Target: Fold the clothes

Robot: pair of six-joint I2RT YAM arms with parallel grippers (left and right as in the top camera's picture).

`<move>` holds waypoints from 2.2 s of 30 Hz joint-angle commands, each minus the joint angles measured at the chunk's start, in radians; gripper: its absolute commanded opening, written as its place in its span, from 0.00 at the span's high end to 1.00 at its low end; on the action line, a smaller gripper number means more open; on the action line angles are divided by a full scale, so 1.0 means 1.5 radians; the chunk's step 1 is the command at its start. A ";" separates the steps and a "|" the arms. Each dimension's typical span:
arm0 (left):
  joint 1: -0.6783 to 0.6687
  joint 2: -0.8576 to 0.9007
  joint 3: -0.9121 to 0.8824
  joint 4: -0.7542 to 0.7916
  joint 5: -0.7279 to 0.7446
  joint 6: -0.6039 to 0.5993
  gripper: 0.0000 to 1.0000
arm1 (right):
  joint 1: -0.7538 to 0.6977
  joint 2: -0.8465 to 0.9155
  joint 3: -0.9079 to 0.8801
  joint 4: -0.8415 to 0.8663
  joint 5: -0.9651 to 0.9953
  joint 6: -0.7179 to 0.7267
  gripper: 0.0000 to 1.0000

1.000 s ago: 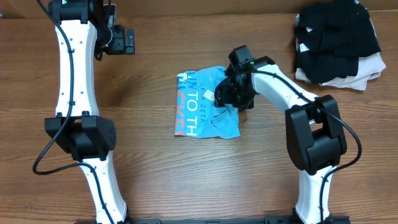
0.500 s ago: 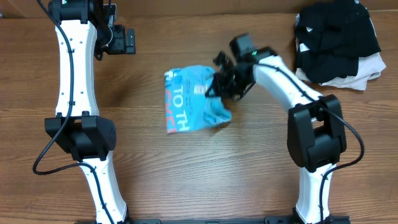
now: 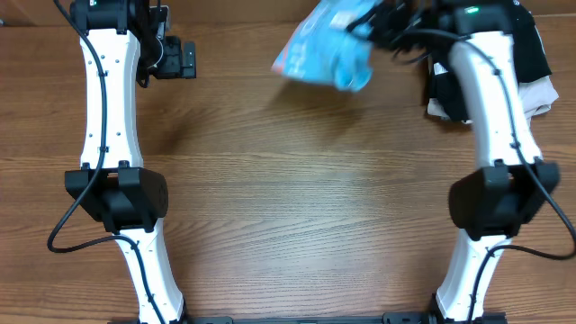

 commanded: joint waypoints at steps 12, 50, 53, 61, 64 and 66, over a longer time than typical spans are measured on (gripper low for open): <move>0.003 -0.006 0.011 0.004 0.009 0.011 0.00 | -0.185 -0.037 0.048 0.199 0.223 0.190 0.96; 0.002 -0.006 0.011 0.041 0.025 0.011 0.00 | -0.287 0.011 0.041 -0.153 0.405 0.085 0.26; 0.002 -0.006 0.011 0.042 0.024 0.011 0.00 | -0.283 -0.042 0.041 -0.168 0.405 0.035 0.26; 0.002 -0.006 0.011 0.054 0.024 0.011 0.00 | -0.253 -0.078 0.040 -0.065 0.468 -0.065 0.24; 0.002 -0.006 0.011 0.056 0.025 0.008 0.00 | -0.250 -0.039 0.040 0.012 0.492 -0.089 0.21; 0.002 -0.006 0.011 0.056 0.025 0.008 0.00 | -0.250 -0.002 0.040 0.066 0.498 -0.091 0.14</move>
